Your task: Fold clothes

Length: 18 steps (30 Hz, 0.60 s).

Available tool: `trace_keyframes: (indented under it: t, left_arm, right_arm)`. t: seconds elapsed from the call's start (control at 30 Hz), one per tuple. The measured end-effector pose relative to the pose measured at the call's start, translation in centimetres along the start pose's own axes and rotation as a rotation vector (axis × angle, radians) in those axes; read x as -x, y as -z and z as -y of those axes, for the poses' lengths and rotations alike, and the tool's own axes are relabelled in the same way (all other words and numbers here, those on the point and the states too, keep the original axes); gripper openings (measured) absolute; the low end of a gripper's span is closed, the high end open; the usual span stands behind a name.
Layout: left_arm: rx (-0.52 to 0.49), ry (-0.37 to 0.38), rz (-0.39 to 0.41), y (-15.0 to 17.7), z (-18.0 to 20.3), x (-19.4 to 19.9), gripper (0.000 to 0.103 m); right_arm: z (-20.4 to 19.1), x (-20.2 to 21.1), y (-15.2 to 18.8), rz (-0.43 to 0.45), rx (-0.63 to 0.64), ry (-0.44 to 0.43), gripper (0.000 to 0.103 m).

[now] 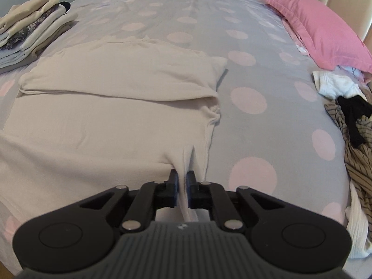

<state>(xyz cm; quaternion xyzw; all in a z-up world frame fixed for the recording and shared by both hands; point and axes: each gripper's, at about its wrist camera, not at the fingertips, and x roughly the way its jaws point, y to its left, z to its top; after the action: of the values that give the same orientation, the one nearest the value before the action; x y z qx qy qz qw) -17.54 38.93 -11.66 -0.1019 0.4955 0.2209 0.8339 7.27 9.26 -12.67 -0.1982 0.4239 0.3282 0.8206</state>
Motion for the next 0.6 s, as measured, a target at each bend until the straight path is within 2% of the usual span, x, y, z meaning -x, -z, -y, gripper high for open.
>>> trace_keyframes:
  t: [0.03,0.07,0.1,0.13,0.23,0.3,0.43,0.53,0.6]
  left_arm:
    - [-0.022,-0.009,0.017,0.1,0.2,0.3,0.006]
    - [-0.039,-0.018,0.036,0.2,0.4,0.7,0.009]
    - [-0.061,-0.023,0.054,0.3,0.7,1.3,0.012]
    - [-0.088,-0.029,0.071,0.5,1.1,1.9,0.016]
    - [-0.208,-0.033,0.101,1.8,2.7,3.3,0.02]
    - [-0.287,-0.011,0.103,3.0,3.8,3.8,0.022]
    - [-0.444,0.024,0.102,5.7,6.3,4.1,0.029]
    - [-0.545,0.022,0.087,7.8,7.8,3.8,0.037]
    - [-0.612,0.003,0.074,9.2,8.6,3.4,0.037]
  right_arm:
    - [0.0,0.4,0.1,0.022,0.003,0.005,0.012]
    - [-0.1,0.9,0.2,0.046,0.012,0.015,0.026]
    - [-0.2,1.4,0.3,0.072,0.023,0.024,0.045]
    - [-0.3,2.0,0.5,0.106,0.043,0.03,0.048]
    - [-1.3,3.4,1.4,0.159,0.142,0.064,0.048]
    - [-2.4,4.4,2.4,0.169,0.237,0.018,0.048]
    - [-5.4,5.2,5.6,0.13,0.43,-0.059,0.047]
    - [-7.7,4.9,8.3,0.098,0.584,-0.071,0.047]
    - [-9.1,4.5,10.1,0.075,0.683,-0.069,0.047]
